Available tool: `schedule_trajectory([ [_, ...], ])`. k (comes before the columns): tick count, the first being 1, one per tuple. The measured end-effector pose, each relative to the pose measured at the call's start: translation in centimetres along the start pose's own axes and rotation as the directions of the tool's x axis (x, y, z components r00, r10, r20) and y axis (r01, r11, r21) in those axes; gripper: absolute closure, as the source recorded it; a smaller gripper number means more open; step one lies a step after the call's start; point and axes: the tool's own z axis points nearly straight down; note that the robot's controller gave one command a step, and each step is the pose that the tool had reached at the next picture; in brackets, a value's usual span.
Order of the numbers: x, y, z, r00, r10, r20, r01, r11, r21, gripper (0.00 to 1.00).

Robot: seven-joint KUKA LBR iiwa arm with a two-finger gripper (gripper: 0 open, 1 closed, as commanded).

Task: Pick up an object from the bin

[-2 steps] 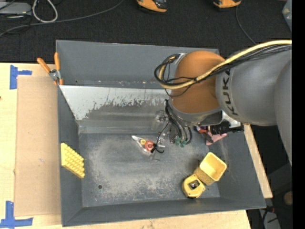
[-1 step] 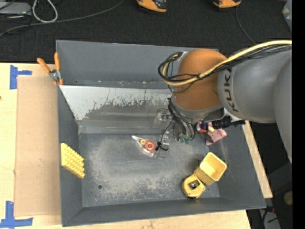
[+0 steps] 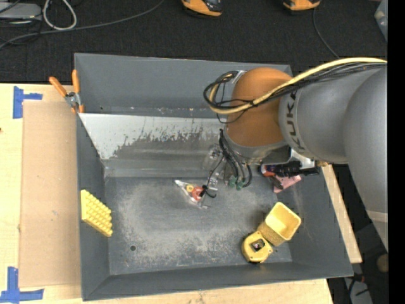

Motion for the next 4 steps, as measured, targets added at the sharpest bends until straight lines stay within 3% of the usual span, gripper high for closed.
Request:
schedule_trajectory([
  [1, -0.4, 0.5, 7.0, 0.993, 0.117, -0.002, -0.117, 0.993, 0.001, 0.00],
  [2, -1.2, 2.2, 6.6, 0.917, 0.400, 0.006, -0.400, 0.917, -0.006, 1.00],
  [4, -1.1, 2.2, 5.4, 0.917, 0.399, 0.004, -0.399, 0.917, -0.005, 1.00],
])
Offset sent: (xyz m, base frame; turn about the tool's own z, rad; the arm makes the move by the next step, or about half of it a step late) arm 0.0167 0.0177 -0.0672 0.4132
